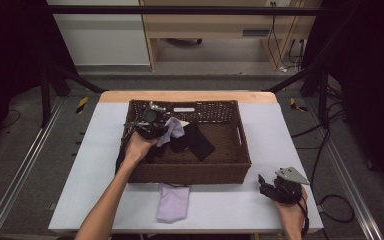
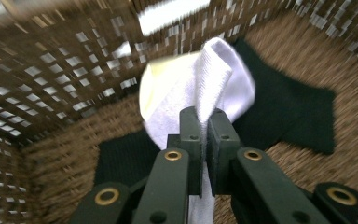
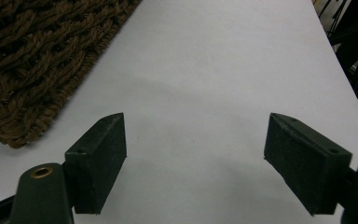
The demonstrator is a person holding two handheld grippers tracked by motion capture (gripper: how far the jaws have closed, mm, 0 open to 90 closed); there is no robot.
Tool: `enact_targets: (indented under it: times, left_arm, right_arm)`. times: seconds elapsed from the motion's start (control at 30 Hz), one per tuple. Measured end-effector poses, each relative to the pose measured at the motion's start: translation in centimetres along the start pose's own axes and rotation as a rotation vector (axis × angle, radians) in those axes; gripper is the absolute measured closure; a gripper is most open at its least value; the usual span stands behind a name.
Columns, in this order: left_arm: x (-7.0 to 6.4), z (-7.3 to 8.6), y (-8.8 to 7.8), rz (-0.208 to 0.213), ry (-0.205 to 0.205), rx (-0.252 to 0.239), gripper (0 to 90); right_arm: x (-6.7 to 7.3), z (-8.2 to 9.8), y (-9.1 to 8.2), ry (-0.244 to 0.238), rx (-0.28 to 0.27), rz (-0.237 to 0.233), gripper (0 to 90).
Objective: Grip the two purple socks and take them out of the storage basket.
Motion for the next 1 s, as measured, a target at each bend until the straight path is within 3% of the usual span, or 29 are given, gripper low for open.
enact_targets:
  times: [0.07,0.2,0.4,0.73,0.83,1.0]
  left_arm:
    - [0.1,0.1,-1.5,0.02,-0.011,-0.052,85.2]
    - [0.0,0.3,-4.3,0.013,-0.006,-0.152,85.2]
    - [-0.7,0.7,-8.1,0.049,-0.003,-0.268,85.3]
    - [-2.2,2.2,-12.9,0.121,0.018,-0.369,85.2]
    - [-2.5,3.1,-15.2,0.154,0.029,-0.4,85.2]
    - [-3.0,4.1,-16.8,0.173,0.039,-0.431,85.2]
  right_arm:
    - [0.0,0.0,0.0,0.001,-0.002,0.002,21.1]
    - [0.0,0.0,0.0,0.004,0.001,0.003,20.9]
    - [0.0,0.0,0.0,0.005,0.001,0.006,20.9]
    - [0.1,0.0,0.0,0.002,-0.002,0.009,20.9]
    - [0.0,0.0,0.0,-0.004,0.004,0.012,20.8]
    - [0.0,0.0,0.0,-0.005,0.003,0.014,20.7]
Point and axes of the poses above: each handheld gripper's, and its own axes: y roughly forward along the jaws, z roughly out of its underside, x roughly to its left, the point moved 2 cm from there along y, roughly forward along the jaws, and after that the axes turned 10 degrees about -z, right-handed, at the moved point
